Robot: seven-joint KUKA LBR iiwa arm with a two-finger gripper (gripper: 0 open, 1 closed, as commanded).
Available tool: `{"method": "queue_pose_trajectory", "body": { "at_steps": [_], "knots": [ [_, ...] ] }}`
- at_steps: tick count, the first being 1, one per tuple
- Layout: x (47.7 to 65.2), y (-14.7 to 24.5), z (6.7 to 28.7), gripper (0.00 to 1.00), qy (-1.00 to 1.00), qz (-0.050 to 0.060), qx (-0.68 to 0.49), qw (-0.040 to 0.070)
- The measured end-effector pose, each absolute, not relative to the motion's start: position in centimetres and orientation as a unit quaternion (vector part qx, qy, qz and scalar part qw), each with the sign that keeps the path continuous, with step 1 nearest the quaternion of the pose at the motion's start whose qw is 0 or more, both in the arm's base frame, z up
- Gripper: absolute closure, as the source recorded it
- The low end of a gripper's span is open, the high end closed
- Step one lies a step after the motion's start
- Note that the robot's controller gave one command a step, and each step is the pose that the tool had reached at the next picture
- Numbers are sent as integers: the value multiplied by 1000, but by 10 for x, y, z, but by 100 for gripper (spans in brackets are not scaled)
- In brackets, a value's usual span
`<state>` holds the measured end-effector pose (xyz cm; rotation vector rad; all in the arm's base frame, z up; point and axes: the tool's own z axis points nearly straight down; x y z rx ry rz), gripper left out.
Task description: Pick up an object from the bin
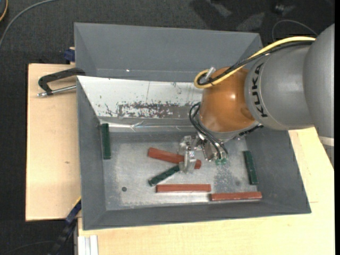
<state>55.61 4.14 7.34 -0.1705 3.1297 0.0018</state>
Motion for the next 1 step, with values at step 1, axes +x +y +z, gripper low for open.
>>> {"method": "queue_pose_trajectory", "body": {
  "at_steps": [1],
  "knots": [
    [557, 42, 80, 100, 999, 1, -54, 3]
  ]
}}
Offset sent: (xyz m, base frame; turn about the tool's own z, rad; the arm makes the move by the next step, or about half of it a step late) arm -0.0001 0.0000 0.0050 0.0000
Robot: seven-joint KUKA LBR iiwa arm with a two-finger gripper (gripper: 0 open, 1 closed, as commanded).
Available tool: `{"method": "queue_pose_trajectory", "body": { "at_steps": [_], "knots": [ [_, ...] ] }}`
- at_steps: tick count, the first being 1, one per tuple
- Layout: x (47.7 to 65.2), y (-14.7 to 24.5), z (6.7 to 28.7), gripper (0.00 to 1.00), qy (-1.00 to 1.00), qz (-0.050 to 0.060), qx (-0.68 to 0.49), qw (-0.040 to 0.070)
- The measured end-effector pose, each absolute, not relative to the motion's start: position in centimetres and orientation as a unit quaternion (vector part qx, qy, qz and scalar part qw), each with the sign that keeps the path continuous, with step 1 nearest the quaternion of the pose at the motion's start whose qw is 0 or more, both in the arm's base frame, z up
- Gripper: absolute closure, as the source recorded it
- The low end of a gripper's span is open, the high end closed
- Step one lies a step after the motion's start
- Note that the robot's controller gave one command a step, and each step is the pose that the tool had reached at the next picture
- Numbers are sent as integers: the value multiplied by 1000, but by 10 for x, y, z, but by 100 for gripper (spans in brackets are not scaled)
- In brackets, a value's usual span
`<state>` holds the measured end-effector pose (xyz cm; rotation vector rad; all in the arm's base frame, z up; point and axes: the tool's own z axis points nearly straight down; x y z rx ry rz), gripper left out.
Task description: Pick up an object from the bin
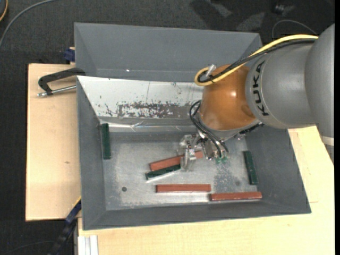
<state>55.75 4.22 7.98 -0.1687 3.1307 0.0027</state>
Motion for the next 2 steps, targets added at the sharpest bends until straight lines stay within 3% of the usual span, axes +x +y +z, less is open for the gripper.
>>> {"method": "queue_pose_trajectory", "body": {
  "at_steps": [1, 2],
  "knots": [
    [561, 43, 179, 100, 999, 1, -54, 7],
    [562, 44, 182, 100, 999, 1, -53, 4]
  ]
}}
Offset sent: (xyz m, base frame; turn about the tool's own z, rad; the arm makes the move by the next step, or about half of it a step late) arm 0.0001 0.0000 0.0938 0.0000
